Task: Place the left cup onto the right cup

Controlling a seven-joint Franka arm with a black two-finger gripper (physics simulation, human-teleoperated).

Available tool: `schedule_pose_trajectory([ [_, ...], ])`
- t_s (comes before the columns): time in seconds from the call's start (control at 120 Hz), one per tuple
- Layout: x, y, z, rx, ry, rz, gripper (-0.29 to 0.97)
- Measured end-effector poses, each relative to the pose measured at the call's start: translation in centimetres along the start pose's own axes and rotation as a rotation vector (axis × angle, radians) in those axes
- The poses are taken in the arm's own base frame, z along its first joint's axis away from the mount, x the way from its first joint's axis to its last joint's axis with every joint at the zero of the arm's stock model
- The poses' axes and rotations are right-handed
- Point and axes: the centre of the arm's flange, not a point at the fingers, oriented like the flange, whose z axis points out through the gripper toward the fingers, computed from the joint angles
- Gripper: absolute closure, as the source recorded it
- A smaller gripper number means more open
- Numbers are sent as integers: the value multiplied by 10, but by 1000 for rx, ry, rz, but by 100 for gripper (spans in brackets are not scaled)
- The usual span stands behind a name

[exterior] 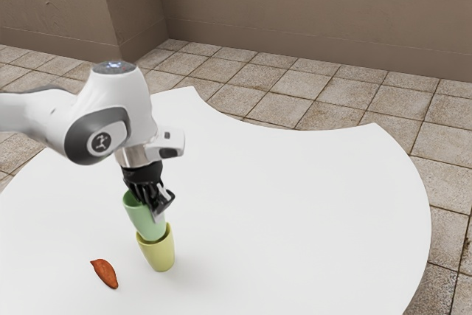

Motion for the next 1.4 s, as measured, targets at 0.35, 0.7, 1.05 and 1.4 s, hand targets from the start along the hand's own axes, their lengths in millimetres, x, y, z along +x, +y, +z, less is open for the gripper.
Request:
schedule_pose_trajectory([
  [0.35,7,-1,30,0,-34,-6,74],
  [0.7,7,-1,14,1,10,-7,16],
  [1.05,27,-1,-113,-1,138,0,3],
  [1.4,126,-63,-182,-5,120,-80,1],
])
